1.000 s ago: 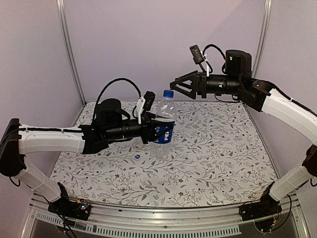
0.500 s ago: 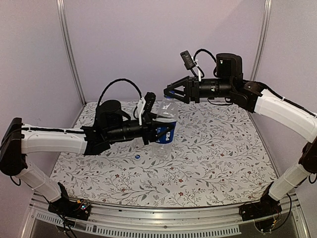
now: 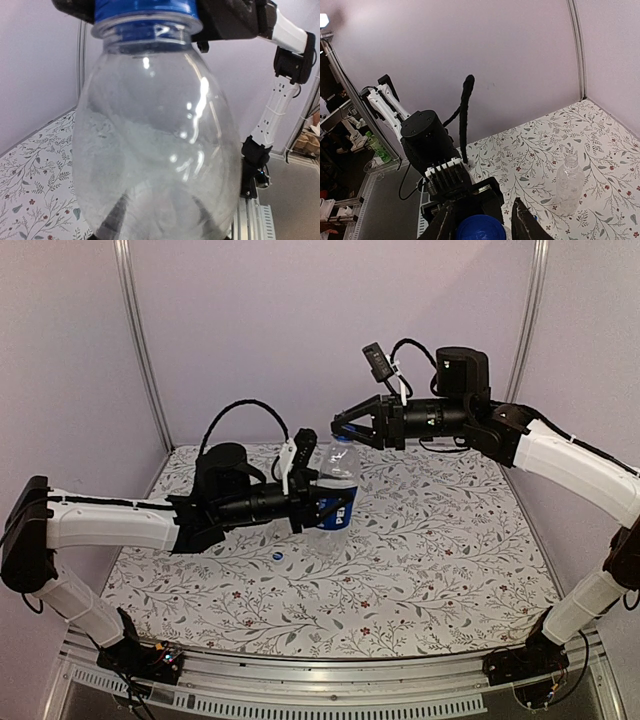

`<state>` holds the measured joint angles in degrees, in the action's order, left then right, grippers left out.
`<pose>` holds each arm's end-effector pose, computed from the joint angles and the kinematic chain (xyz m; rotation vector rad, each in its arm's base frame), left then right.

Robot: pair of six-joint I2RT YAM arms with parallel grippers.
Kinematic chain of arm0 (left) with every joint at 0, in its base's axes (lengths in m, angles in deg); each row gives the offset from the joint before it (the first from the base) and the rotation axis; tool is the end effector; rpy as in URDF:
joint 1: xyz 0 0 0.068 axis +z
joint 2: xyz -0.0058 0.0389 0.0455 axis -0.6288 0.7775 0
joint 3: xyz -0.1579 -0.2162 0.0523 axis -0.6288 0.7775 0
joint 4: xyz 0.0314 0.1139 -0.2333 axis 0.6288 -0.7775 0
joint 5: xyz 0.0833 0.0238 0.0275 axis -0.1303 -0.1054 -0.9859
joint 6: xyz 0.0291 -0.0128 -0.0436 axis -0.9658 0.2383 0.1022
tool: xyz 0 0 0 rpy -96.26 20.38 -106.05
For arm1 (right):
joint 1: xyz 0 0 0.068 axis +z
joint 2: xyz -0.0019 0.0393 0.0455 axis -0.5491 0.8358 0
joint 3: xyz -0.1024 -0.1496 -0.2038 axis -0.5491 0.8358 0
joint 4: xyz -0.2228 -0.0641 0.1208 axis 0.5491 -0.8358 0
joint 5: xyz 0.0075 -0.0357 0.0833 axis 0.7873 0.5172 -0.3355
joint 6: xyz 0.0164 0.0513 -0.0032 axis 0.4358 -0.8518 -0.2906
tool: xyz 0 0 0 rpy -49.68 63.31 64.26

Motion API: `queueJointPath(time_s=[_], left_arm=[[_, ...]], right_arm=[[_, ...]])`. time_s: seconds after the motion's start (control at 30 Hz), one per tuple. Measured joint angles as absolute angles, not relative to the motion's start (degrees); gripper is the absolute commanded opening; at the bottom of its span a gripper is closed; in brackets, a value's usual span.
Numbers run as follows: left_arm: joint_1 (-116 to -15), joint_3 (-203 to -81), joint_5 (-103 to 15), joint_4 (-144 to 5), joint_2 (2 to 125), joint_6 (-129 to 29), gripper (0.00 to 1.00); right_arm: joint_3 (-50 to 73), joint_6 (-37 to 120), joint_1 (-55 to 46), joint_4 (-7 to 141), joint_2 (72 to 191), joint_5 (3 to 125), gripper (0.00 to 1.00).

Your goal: Unscrew the bottle caps

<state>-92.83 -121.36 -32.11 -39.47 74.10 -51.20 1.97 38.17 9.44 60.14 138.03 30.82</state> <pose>0.1924 -0.2845 0.2853 0.9015 1.4735 -1.1371 0.2450 0.2582 0.4104 -1.0465 1.5590 1.2788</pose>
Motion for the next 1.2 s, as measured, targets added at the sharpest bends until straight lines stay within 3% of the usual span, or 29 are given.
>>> queueJointPath(time_s=[0.27, 0.57, 0.87, 1.2], left_arm=[[-92.83, -121.29, -32.29, -39.45, 74.1, -51.53, 0.3], [-92.83, -121.09, -32.31, -39.39, 74.1, -51.83, 0.3], [-92.85, -118.89, -30.45, -35.93, 74.06, -52.38, 0.29], [-92.63, -114.69, -17.8, -27.39, 74.06, -52.6, 0.29]], right_arm=[[1.97, 38.66, 9.46, 60.06, 138.03, 29.66, 0.24], [1.97, 39.46, 9.53, 59.73, 138.05, 28.96, 0.0], [0.77, 43.07, 9.48, 57.87, 139.07, 24.52, 0.0], [-1.4, 53.98, 9.7, 54.48, 141.15, 7.04, 0.0]])
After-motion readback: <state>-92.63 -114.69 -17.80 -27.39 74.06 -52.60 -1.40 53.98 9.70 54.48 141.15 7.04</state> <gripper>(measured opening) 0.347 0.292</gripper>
